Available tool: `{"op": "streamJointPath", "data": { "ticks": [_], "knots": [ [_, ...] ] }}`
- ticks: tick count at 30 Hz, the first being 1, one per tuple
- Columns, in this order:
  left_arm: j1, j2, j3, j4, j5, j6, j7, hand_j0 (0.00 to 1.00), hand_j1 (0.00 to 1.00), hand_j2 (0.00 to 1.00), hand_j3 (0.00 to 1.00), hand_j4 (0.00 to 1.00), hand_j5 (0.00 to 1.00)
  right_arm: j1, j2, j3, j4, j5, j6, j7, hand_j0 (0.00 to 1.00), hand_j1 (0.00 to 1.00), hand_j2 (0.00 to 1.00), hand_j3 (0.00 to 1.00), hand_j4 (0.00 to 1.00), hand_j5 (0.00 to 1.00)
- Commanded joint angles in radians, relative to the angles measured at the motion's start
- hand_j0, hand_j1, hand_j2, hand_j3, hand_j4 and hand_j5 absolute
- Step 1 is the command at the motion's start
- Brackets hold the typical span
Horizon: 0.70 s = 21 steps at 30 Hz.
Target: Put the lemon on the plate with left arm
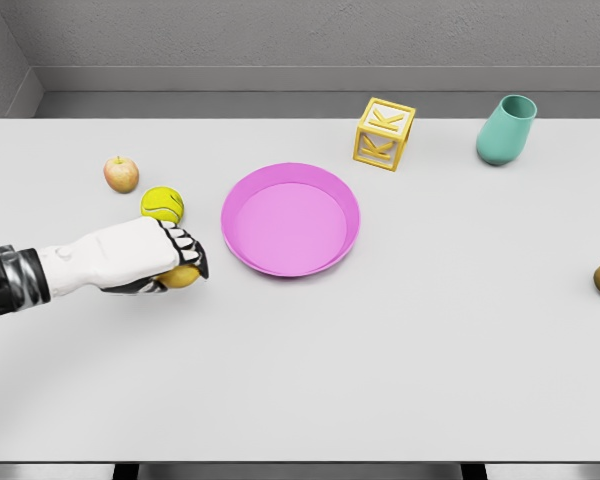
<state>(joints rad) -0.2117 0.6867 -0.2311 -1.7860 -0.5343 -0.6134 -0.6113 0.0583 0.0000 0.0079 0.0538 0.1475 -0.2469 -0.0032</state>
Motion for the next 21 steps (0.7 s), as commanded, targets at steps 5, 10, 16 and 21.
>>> {"op": "streamJointPath", "data": {
  "ticks": [5, 10, 16, 21],
  "knots": [
    [-0.040, -0.018, -0.033, 0.014, 0.004, 0.003, 0.000, 0.52, 0.52, 0.52, 0.52, 0.52, 0.52, 0.000, 0.000, 0.000, 0.000, 0.000, 0.000, 0.000, 1.00, 1.00, 1.00, 1.00, 1.00, 1.00],
    [-0.084, -0.055, -0.077, 0.046, -0.004, 0.003, 0.000, 0.52, 0.52, 0.52, 0.52, 0.52, 0.52, 0.000, 0.000, 0.000, 0.000, 0.000, 0.000, 0.000, 1.00, 1.00, 1.00, 1.00, 1.00, 1.00],
    [-0.146, -0.104, -0.114, 0.092, -0.015, 0.003, 0.000, 0.52, 0.52, 0.52, 0.52, 0.52, 0.52, 0.000, 0.000, 0.000, 0.000, 0.000, 0.000, 0.000, 1.00, 1.00, 1.00, 1.00, 1.00, 1.00],
    [-0.209, -0.168, -0.155, 0.158, -0.050, 0.003, 0.000, 0.52, 0.52, 0.52, 0.52, 0.52, 0.52, 0.000, 0.000, 0.000, 0.000, 0.000, 0.000, 0.000, 1.00, 1.00, 1.00, 1.00, 1.00, 1.00]
  ]
}}
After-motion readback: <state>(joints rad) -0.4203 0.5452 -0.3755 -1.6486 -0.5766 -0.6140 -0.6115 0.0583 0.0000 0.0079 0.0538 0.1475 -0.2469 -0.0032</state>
